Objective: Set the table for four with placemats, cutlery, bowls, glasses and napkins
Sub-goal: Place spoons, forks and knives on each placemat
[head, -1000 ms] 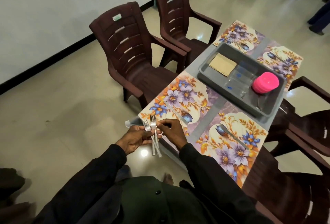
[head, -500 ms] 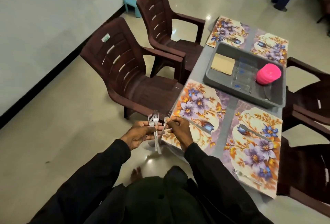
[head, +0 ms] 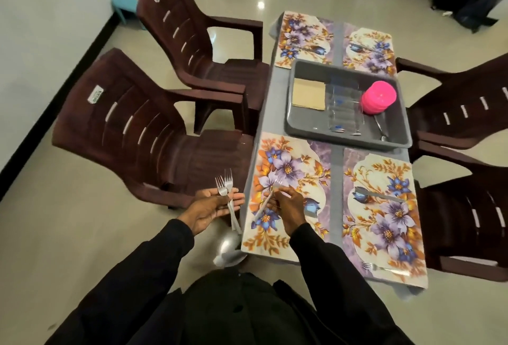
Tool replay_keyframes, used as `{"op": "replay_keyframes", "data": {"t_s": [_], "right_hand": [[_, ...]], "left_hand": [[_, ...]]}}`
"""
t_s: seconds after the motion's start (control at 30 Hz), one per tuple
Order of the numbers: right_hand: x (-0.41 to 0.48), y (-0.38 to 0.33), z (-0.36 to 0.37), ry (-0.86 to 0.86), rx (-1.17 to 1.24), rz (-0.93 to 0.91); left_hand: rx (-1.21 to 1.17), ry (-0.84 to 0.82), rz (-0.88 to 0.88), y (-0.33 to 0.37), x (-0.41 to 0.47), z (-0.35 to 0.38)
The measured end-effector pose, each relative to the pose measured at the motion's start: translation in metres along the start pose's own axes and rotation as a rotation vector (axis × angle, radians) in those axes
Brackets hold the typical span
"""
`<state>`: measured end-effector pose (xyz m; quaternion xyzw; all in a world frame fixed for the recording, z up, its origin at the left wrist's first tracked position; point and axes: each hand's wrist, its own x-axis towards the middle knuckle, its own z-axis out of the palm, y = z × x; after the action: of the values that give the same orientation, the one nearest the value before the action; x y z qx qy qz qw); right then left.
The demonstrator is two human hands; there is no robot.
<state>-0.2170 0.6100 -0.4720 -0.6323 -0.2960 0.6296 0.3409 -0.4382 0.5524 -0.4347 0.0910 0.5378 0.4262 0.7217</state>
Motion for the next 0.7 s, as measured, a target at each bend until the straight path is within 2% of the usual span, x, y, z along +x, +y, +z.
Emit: {"op": "replay_keyframes", "data": {"t_s": [0.17, 0.43, 0.63, 0.7], "right_hand": [[0.025, -0.027, -0.006, 0.020, 0.096, 0.063], [0.109, -0.048, -0.018, 0.278, -0.008, 0.111], [0.176, -0.056, -0.009, 0.530, 0.069, 0.208], [0.201, -0.051, -0.011, 0.546, 0.050, 0.230]], "left_hand": [[0.000, -0.017, -0.033, 0.032, 0.041, 0.009], [0.063, -0.065, -0.107, 0.074, 0.104, 0.022], [0.109, -0.097, -0.164, 0.109, 0.147, 0.017], [0.118, -0.110, -0.164, 0.122, 0.162, 0.017]]}}
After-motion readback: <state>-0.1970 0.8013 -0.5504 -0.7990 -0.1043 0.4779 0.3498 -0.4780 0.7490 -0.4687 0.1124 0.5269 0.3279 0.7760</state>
